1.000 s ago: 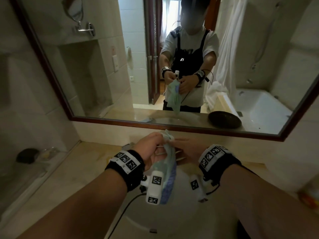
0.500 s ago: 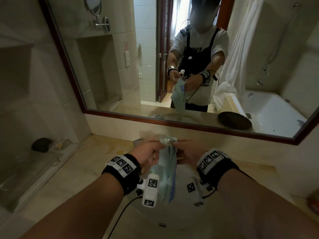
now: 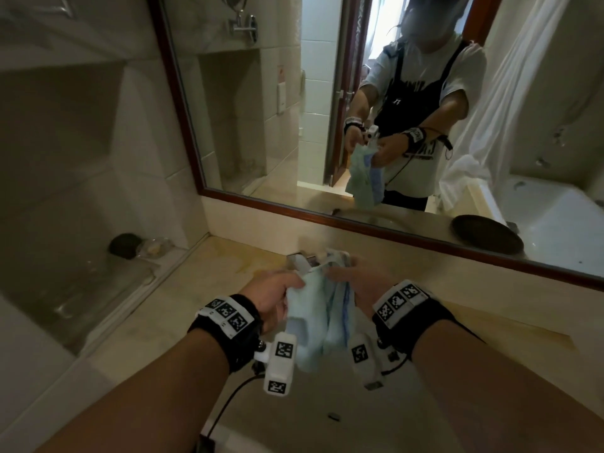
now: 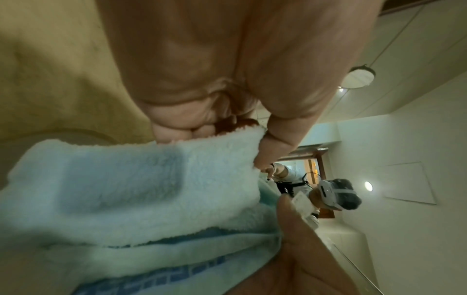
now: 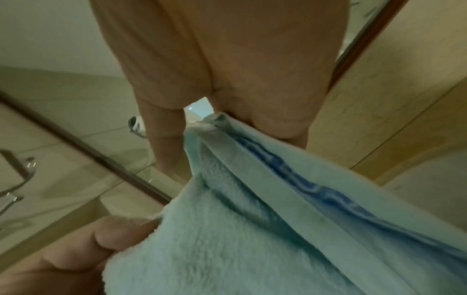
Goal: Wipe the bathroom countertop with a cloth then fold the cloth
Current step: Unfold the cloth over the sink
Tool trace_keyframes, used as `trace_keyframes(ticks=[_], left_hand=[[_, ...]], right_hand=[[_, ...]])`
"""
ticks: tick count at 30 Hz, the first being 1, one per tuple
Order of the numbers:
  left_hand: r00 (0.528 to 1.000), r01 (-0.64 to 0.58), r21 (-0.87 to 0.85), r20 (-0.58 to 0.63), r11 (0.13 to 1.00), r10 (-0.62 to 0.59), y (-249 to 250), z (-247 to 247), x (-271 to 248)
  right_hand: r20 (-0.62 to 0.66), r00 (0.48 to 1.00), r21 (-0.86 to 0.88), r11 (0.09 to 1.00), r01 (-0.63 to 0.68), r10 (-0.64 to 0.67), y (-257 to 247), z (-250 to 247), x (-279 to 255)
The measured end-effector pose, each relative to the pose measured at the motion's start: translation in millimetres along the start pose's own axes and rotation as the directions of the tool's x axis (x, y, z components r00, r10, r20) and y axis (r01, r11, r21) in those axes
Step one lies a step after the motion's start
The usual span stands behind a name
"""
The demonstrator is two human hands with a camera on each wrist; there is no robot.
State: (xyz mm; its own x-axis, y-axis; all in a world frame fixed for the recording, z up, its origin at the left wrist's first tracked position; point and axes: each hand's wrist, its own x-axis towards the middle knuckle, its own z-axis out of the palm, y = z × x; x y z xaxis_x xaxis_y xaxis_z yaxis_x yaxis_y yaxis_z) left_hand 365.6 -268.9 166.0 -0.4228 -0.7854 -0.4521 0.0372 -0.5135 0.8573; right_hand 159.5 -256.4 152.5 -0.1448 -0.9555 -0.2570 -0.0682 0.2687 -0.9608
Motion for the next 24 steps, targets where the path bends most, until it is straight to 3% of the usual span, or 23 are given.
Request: trace_keyframes(ticks=[2, 4, 7, 11, 14, 15, 17, 19, 24], left_hand=[[0.997, -0.003, 0.009, -0.071, 1.000, 0.004, -7.6, -25.3, 0.2], [0.978, 0.002, 0.041, -0.210, 0.999, 0.007, -14.7, -54.8, 2.4], [0.919, 0.013, 0.085, -0.393, 0.996, 0.022, -24.6, -113.5, 12.7], [0.832, 0.083, 0.249, -0.551, 0.965, 0.071, -29.3, -178.1, 22.1], [0.762, 0.127, 0.268, -0.643, 0.955, 0.079, -29.0, -207.3, 28.1], [0.757, 0.130, 0.266, -0.649, 0.955, 0.077, -27.9, -213.3, 28.4], [0.802, 0.143, 0.203, -0.598, 0.969, 0.007, -27.0, -232.1, 35.2], [0.802, 0.215, 0.124, -0.588, 0.969, -0.103, -30.9, -246.7, 47.2], [0.861, 0.358, 0.276, -0.468, 0.892, -0.200, -25.9, -244.7, 42.9]], right_hand=[[-0.039, 0.999, -0.130, 0.991, 0.022, -0.028, -0.6, 16.4, 8.1], [-0.159, 0.985, -0.227, 0.974, 0.024, -0.061, -5.5, 27.8, 12.6], [-0.277, 0.957, -0.186, 0.982, 0.034, -0.086, -17.0, 48.3, 15.7], [-0.248, 0.955, -0.170, 0.978, 0.120, -0.161, -38.8, 74.0, 16.2], [-0.244, 0.948, -0.173, 0.971, 0.167, -0.206, -55.5, 98.8, 25.0], [-0.237, 0.949, -0.153, 0.972, 0.177, -0.210, -60.0, 108.5, 29.5], [-0.218, 0.950, -0.127, 0.971, 0.201, -0.225, -72.1, 127.9, 35.9], [-0.195, 0.949, -0.115, 0.966, 0.230, -0.249, -82.2, 144.0, 44.4], [-0.137, 0.966, -0.019, 0.975, 0.221, -0.222, -94.9, 168.4, 61.6]])
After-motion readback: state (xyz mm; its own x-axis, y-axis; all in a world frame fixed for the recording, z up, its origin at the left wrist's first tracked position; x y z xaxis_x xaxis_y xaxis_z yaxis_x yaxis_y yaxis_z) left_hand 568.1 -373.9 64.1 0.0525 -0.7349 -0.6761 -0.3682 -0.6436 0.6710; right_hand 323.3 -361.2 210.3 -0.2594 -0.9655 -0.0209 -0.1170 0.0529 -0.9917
